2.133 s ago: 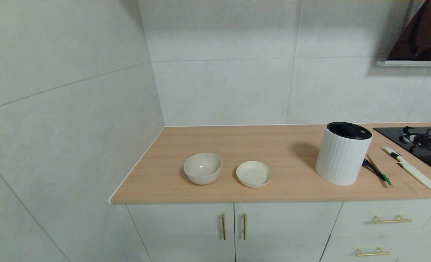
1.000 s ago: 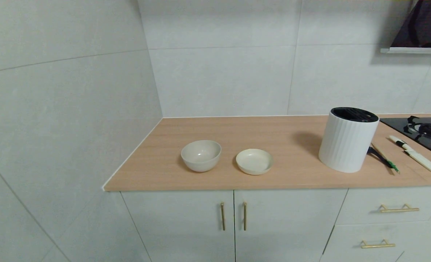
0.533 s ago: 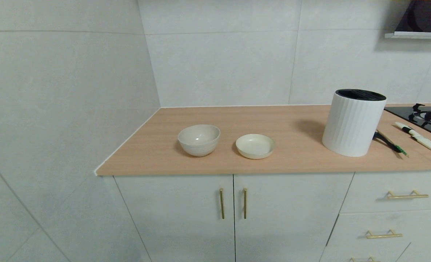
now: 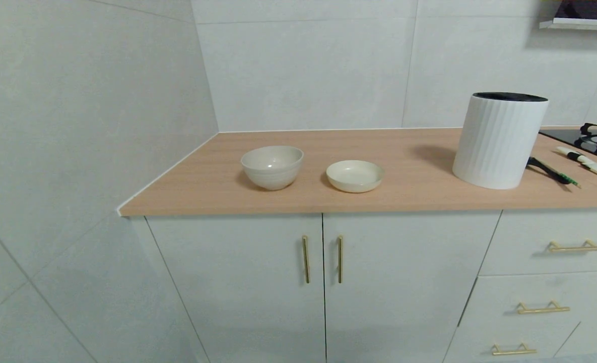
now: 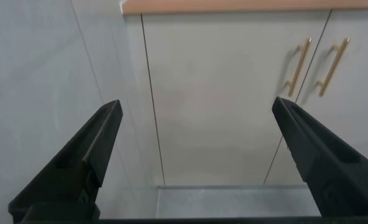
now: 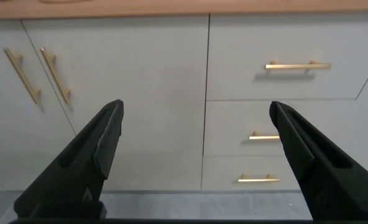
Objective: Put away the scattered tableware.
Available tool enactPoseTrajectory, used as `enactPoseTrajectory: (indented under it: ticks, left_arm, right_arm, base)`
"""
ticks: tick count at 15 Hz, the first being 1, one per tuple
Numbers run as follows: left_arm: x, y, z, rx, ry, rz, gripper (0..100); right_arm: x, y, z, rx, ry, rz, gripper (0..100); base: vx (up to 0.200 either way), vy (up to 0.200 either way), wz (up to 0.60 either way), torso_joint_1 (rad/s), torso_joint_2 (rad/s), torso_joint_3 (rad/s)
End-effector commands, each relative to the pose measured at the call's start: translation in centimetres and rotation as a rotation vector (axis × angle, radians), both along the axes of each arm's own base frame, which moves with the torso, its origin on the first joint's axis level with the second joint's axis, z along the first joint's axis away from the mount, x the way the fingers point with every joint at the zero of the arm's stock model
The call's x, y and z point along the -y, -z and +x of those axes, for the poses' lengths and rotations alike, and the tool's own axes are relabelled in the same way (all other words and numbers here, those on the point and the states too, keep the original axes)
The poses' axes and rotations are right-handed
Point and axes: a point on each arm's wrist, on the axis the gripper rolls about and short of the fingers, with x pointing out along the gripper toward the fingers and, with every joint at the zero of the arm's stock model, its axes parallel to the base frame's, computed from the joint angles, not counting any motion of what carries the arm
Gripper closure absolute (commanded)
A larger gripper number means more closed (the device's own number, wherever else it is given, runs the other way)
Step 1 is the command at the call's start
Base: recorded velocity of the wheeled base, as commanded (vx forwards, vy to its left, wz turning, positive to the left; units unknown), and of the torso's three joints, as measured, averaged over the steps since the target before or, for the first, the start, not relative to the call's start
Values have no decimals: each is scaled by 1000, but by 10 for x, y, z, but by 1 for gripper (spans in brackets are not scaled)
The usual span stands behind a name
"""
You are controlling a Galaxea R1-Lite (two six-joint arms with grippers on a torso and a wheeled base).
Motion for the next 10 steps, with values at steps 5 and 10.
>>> enactPoseTrajectory:
  ticks: [5, 10]
  left_arm:
    - [0, 0, 0, 0, 0, 0, 0]
    - [0, 0, 0, 0, 0, 0, 0]
  right_arm:
    - [0, 0, 0, 0, 0, 0, 0]
    - [0, 0, 0, 0, 0, 0, 0]
  base:
    - [0, 0, 0, -159, 458, 299]
    - [0, 0, 0, -124, 442, 326]
